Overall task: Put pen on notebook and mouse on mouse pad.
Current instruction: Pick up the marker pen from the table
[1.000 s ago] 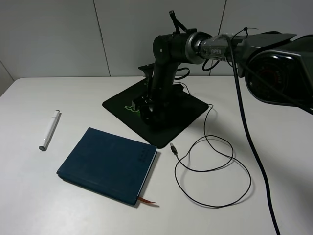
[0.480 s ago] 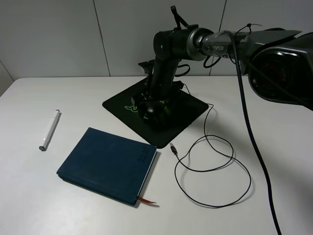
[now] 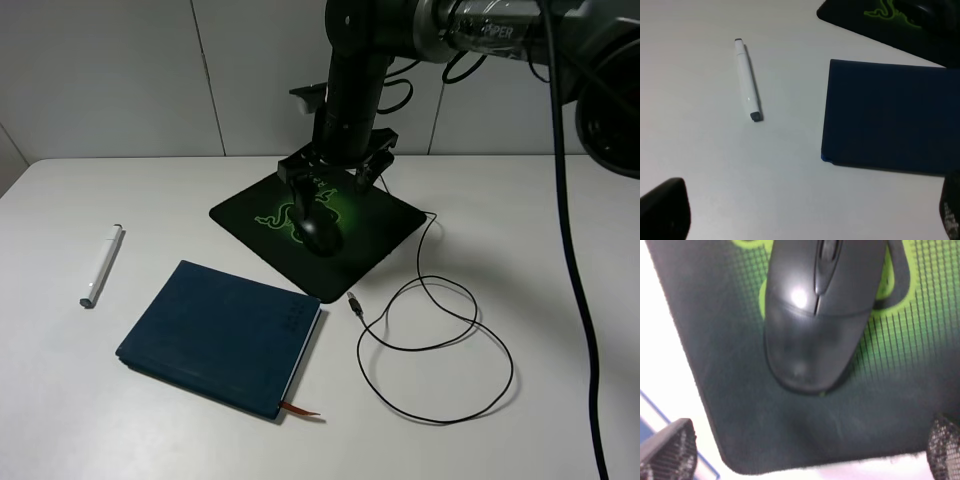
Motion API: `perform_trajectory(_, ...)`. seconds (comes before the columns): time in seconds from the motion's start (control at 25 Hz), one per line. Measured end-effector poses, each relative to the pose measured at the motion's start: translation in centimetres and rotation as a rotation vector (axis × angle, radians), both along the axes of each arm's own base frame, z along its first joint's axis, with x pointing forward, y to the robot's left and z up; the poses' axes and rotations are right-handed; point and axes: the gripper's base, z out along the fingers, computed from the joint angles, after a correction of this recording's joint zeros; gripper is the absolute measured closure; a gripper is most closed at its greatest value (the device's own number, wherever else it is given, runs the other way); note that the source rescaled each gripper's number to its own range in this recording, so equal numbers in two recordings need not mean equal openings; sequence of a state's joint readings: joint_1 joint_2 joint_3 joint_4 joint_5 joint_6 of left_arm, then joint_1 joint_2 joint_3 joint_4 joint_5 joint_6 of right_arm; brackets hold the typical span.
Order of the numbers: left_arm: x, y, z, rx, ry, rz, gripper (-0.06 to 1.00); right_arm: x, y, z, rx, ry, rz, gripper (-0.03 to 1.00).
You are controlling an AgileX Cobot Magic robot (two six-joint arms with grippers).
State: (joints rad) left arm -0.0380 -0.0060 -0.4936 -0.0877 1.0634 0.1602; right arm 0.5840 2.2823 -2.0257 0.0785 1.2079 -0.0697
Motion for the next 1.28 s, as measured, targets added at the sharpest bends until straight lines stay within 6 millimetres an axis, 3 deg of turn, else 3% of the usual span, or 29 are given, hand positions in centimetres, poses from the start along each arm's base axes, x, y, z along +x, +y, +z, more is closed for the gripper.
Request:
perform_trajectory(0.28, 0.0, 0.0, 0.0, 0.000, 0.000, 0.000, -0.06, -0.9, -0.5, 3.6, 0.036, -0.055, 0.025, -0.03)
perform_trajectory(0.52, 0.0, 0.0, 0.0, 0.000, 0.000, 0.000, -0.06, -3.5, -2.2, 6.7, 0.046, -0.066, 0.026, -0.03)
perform_trajectory(0.96, 0.0, 0.0, 0.0, 0.000, 0.000, 0.000, -0.06, -11.9, -7.8, 11.6, 0.061, -0.070, -0.015, -0.03)
perform_trajectory(1.28, 0.0, 0.0, 0.0, 0.000, 0.000, 0.000, -0.06, -19.0, -12.5, 13.6, 0.096, -0.106, -0.047, -0.03)
